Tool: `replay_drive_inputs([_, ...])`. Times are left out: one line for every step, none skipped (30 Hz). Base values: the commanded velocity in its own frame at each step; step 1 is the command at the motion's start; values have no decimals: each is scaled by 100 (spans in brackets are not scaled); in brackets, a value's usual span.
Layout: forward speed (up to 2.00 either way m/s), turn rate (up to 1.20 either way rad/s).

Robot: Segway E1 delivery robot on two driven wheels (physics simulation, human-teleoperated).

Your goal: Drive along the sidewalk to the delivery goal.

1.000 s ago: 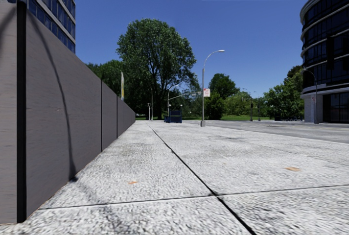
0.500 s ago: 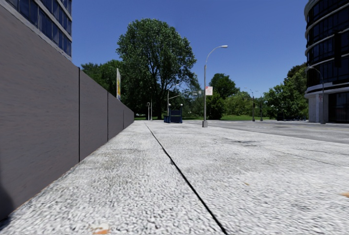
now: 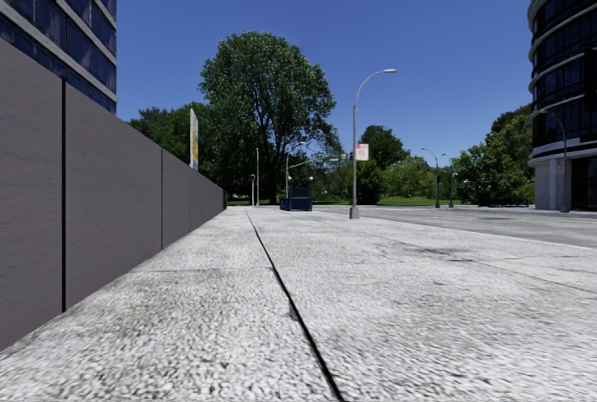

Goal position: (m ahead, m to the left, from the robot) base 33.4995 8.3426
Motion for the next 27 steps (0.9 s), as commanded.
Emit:
replay_drive_inputs([200,0])
replay_drive_inputs([200,0])
replay_drive_inputs([200,0])
replay_drive_inputs([200,0])
replay_drive_inputs([200,0])
replay_drive_inputs([200,0])
replay_drive_inputs([200,0])
replay_drive_inputs([200,0])
replay_drive_inputs([200,0])
replay_drive_inputs([200,0])
replay_drive_inputs([200,0])
replay_drive_inputs([200,0])
replay_drive_inputs([200,0])
replay_drive_inputs([200,0])
replay_drive_inputs([200,0])
replay_drive_inputs([200,0])
replay_drive_inputs([200,0])
replay_drive_inputs([200,0])
replay_drive_inputs([200,0])
replay_drive_inputs([200,0])
replay_drive_inputs([200,0])
replay_drive_inputs([200,0])
replay_drive_inputs([200,3])
replay_drive_inputs([200,4])
replay_drive_inputs([200,4])
replay_drive_inputs([200,4])
replay_drive_inputs([200,0])
